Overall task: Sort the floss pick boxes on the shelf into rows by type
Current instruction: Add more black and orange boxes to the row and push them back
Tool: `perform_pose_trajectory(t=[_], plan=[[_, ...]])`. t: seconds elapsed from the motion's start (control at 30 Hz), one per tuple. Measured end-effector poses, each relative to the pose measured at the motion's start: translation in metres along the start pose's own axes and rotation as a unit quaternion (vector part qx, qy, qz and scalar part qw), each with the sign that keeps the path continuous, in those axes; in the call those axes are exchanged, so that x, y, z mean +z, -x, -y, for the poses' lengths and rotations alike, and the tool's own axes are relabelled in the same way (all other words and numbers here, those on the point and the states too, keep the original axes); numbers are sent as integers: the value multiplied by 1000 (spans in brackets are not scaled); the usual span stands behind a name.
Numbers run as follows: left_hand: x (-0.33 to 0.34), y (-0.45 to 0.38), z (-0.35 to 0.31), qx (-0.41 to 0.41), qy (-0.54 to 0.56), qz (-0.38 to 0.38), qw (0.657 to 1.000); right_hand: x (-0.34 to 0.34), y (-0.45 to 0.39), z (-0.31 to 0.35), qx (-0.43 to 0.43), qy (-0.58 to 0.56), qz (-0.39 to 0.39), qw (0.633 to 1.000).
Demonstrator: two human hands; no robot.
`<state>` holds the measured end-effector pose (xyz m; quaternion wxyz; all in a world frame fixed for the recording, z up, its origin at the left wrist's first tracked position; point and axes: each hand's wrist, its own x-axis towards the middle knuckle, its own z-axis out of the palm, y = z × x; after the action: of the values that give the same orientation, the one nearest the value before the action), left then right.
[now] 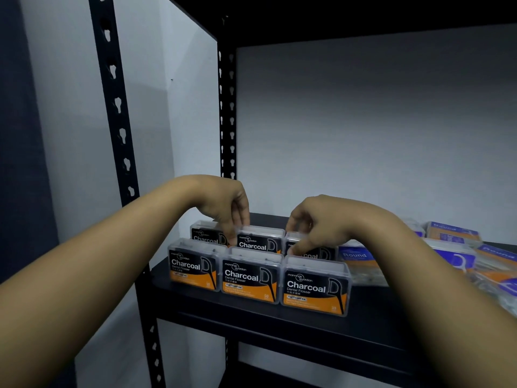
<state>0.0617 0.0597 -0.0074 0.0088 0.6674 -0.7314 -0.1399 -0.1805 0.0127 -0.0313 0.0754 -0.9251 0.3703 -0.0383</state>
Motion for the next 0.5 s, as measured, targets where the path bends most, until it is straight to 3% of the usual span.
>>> perform_pose_trajectory(t=[0.5], plan=[[2, 6, 1, 25, 35, 8, 999, 6, -3, 5, -39, -60, -4, 997]])
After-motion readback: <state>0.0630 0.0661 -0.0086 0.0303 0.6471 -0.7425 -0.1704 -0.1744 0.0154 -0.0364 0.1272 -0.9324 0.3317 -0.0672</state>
